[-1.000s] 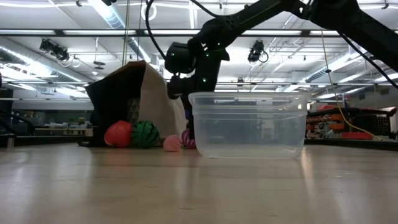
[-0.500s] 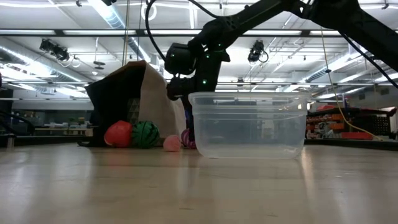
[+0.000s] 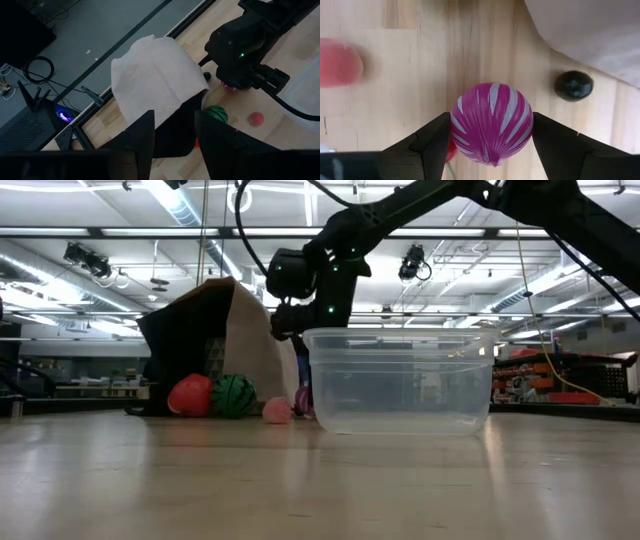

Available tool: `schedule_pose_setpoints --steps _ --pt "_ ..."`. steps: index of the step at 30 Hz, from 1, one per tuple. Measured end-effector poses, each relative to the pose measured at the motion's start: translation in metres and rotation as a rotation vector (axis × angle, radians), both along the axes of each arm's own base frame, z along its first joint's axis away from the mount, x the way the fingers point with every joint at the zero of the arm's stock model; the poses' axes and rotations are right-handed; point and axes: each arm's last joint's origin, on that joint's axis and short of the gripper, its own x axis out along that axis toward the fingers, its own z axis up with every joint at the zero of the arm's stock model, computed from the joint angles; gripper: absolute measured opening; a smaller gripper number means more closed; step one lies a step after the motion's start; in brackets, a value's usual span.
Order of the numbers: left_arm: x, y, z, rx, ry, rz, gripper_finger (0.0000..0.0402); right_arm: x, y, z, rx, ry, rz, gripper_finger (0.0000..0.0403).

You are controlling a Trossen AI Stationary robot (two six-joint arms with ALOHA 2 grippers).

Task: Pick and placing Produce into tupperware
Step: Put the onion into the transparent bin

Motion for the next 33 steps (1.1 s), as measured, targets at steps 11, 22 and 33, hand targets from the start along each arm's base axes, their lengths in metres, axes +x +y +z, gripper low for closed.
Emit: schedule_pose_setpoints --steps 11,22,33 --pt "0.000 0.000 0.000 0.000 0.000 0.000 0.0140 -0.014 0.003 0.053 -0.033 -0.085 -0.024 0.0259" --pt "0.000 0.000 0.000 0.001 0.001 -0.002 0.0151 -0.049 0.027 0.129 -0.002 -0.197 -0.044 0.0260" --pt "0.000 0.000 0.000 0.002 0.002 -0.003 0.0141 -0.070 0.072 0.149 0.063 -0.124 0.039 0.0261"
